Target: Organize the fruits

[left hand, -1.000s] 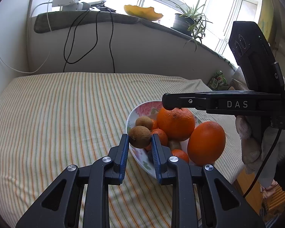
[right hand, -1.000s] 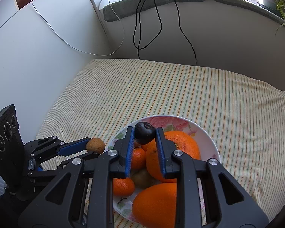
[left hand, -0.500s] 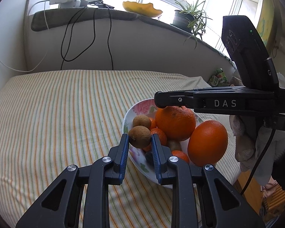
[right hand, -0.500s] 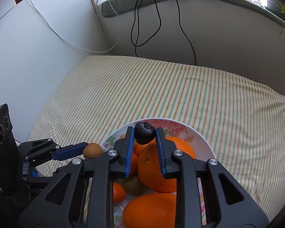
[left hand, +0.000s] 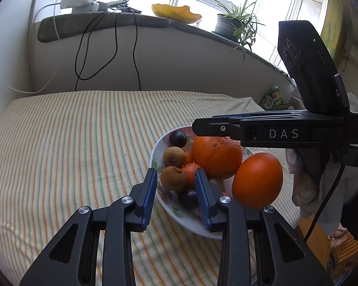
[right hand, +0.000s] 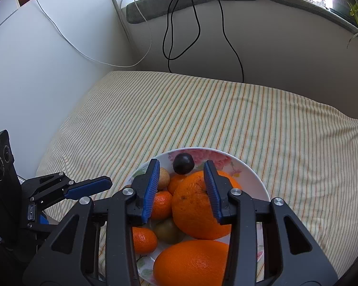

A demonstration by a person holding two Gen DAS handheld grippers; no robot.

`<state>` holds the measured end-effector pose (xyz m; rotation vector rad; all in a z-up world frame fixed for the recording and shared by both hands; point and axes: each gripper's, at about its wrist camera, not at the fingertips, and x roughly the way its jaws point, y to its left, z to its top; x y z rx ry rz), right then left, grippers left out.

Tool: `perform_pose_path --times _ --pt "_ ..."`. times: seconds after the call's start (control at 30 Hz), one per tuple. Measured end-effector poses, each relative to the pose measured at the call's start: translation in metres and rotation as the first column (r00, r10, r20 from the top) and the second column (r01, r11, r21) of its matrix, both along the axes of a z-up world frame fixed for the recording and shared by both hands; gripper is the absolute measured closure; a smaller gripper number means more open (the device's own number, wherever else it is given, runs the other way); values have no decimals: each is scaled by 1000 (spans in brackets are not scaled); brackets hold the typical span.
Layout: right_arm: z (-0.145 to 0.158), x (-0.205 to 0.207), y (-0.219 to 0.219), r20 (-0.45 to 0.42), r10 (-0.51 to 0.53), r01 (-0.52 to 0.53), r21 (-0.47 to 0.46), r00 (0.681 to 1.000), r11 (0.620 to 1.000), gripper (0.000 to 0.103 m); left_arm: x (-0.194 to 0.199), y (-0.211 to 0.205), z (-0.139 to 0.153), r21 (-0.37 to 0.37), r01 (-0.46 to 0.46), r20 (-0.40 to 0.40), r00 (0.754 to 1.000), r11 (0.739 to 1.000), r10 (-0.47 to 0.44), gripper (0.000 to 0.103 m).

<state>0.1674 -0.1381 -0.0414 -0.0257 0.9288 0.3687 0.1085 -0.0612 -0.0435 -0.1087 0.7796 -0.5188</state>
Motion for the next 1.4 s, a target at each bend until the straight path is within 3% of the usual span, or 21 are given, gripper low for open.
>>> perform_pose_path --times 0.4,0.43,0.47,0.57,0.63,0.8,0.87,0.93,1.1,1.23,1.4 --pt "7 -9 -4 17 -6 6 4 1000 1000 62 -6 -1 2 13 -1 8 1000 1000 1 71" --pt "8 -10 -5 20 -6 6 3 1000 1000 62 -6 0 3 14 -2 10 1000 1000 2 67" --pt "9 -11 -5 23 -7 7 4 1000 1000 60 -7 0 4 15 -6 13 1000 1000 6 62" --pt "14 -17 -8 45 -17 16 11 999 1000 47 -9 1 7 13 -11 19 1000 1000 11 61" --pt "18 -21 -9 58 -20 19 14 998 1000 47 -13 1 9 18 -15 26 1000 1000 15 60" --pt "26 -34 -14 91 -34 33 16 995 999 46 -22 3 15 29 -41 44 998 999 40 44" --pt "29 -42 -17 114 -46 44 14 992 999 32 -26 4 18 37 -57 55 997 998 55 38" --pt "32 -50 -21 140 -52 49 23 989 999 24 -31 5 22 41 -73 67 995 997 70 33" --pt "41 -72 -26 201 -71 74 -4 977 997 22 -42 5 27 59 -96 86 992 994 90 32" --pt "44 -92 -33 254 -92 98 -13 963 995 10 -51 6 29 73 -128 94 988 989 121 25" --pt "45 -119 -39 328 -129 156 -58 936 986 10 -62 7 30 102 -169 120 980 980 156 23"
